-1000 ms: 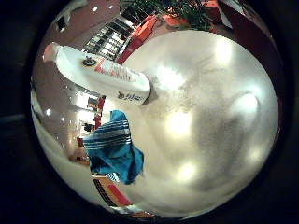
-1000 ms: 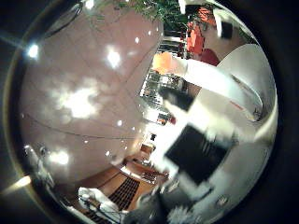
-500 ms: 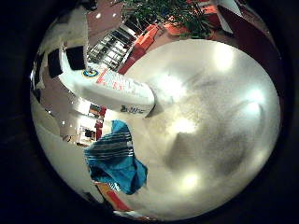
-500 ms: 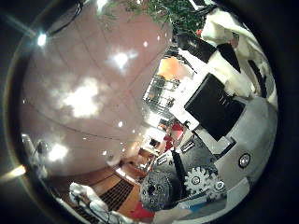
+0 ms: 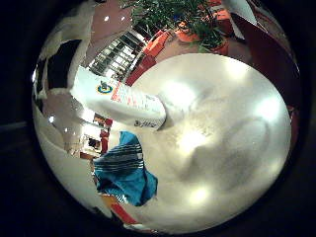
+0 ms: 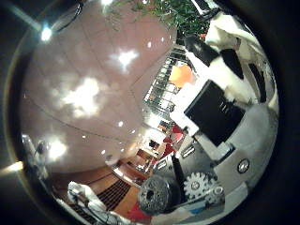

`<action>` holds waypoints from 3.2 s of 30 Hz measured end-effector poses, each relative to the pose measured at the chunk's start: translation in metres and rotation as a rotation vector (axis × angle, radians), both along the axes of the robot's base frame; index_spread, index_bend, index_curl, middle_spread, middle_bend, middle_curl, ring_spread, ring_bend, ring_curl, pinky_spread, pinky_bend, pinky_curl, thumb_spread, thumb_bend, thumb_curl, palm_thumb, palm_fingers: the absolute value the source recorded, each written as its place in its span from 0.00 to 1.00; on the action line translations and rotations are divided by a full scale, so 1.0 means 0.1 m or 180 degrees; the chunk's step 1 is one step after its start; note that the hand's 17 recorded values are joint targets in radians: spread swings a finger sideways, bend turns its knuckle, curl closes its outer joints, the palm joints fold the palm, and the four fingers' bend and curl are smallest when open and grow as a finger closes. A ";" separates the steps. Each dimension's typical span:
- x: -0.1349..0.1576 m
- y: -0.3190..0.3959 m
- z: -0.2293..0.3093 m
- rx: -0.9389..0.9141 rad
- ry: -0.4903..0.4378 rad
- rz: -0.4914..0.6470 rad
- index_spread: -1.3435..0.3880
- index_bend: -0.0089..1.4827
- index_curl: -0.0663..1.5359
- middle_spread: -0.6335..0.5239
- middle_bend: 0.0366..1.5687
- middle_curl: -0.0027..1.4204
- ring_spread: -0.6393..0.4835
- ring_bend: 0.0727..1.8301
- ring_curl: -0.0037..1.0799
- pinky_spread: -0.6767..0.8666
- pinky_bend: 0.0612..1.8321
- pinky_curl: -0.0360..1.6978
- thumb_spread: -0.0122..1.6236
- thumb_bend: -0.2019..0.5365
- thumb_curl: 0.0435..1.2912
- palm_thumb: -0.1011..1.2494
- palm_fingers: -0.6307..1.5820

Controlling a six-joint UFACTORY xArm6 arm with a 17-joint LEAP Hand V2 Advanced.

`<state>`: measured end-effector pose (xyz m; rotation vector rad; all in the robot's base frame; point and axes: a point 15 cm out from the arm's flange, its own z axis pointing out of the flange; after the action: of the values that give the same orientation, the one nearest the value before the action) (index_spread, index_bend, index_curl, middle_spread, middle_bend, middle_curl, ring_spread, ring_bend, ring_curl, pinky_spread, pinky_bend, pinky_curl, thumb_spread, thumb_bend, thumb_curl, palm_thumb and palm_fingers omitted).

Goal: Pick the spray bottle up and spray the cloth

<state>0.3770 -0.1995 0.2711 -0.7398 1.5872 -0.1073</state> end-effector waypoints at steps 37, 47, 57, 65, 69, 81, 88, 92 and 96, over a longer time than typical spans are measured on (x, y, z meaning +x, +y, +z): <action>0.14 0.31 -0.16 0.0120 0.0240 0.0288 0.70 0.10 0.26 0.64 0.18 0.29 0.68 0.28 0.33 0.73 0.26 0.27 0.65 0.24 0.28 0.58 0.34; 0.27 0.22 -0.17 0.0168 0.0288 0.0308 0.71 0.11 0.22 0.70 0.16 0.26 0.75 0.26 0.29 0.72 0.28 0.24 0.64 0.24 0.28 0.57 0.33; 0.52 0.19 -0.23 0.0226 0.0407 0.0359 0.69 0.12 0.22 0.58 0.25 0.29 0.63 0.33 0.30 0.69 0.23 0.19 0.64 0.25 0.28 0.61 0.47; 0.50 0.25 -0.26 0.0264 0.0382 0.0365 0.58 0.40 0.40 0.41 0.57 0.46 0.37 0.57 0.49 0.24 0.50 0.31 0.61 0.26 0.37 0.80 0.84; 0.49 0.23 -0.25 0.0248 0.0370 0.0358 0.59 0.47 0.47 0.42 0.64 0.49 0.38 0.63 0.53 0.22 0.57 0.36 0.59 0.25 0.40 0.83 0.81; 0.47 0.20 -0.22 0.0235 0.0354 0.0338 0.58 0.38 0.56 0.42 0.65 0.50 0.37 0.66 0.55 0.19 0.58 0.41 0.56 0.23 0.43 0.73 0.71; 0.47 0.27 -0.11 0.0215 0.0280 0.0422 0.57 0.19 0.55 0.38 0.54 0.52 0.35 0.67 0.58 0.18 0.59 0.45 0.62 0.24 0.40 0.68 0.45; 0.46 0.30 -0.08 0.0187 0.0267 0.0458 0.60 0.18 0.50 0.43 0.45 0.48 0.38 0.60 0.54 0.30 0.48 0.43 0.64 0.23 0.36 0.62 0.33; 0.46 0.32 -0.07 0.0156 0.0232 0.0486 0.64 0.17 0.44 0.52 0.35 0.42 0.50 0.48 0.46 0.53 0.43 0.39 0.64 0.23 0.34 0.59 0.29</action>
<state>0.4227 -0.1680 0.2645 -0.8317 1.5908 0.0706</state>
